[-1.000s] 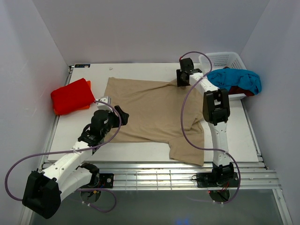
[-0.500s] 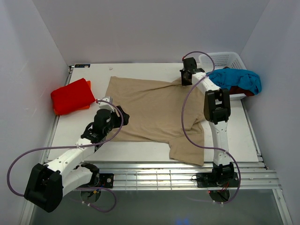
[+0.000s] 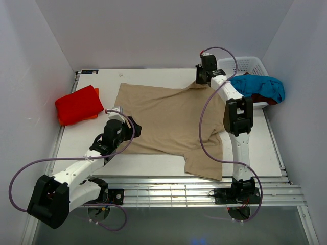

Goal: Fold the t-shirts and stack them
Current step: Fold the tshirt

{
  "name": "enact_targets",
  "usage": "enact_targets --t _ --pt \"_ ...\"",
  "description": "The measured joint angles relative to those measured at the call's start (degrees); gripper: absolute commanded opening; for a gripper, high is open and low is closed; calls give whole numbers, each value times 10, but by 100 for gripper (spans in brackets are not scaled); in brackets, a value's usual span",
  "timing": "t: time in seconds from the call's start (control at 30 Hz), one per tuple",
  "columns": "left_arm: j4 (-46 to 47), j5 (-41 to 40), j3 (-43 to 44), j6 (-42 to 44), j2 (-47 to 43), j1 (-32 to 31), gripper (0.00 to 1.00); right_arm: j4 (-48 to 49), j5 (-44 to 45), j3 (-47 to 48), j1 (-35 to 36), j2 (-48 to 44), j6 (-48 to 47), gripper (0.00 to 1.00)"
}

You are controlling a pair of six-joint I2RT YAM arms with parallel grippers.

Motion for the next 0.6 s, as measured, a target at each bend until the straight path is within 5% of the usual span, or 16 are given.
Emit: enact_targets --t 0.47,0.53,0.6 --pt "5 0 -19 -13 32 0 78 121 -145 -23 1 3 100 9" --pt "7 0 -19 -15 39 0 79 139 -162 -23 1 5 109 16" --pt "9 2 -19 -17 42 0 79 162 -180 -21 1 8 120 33"
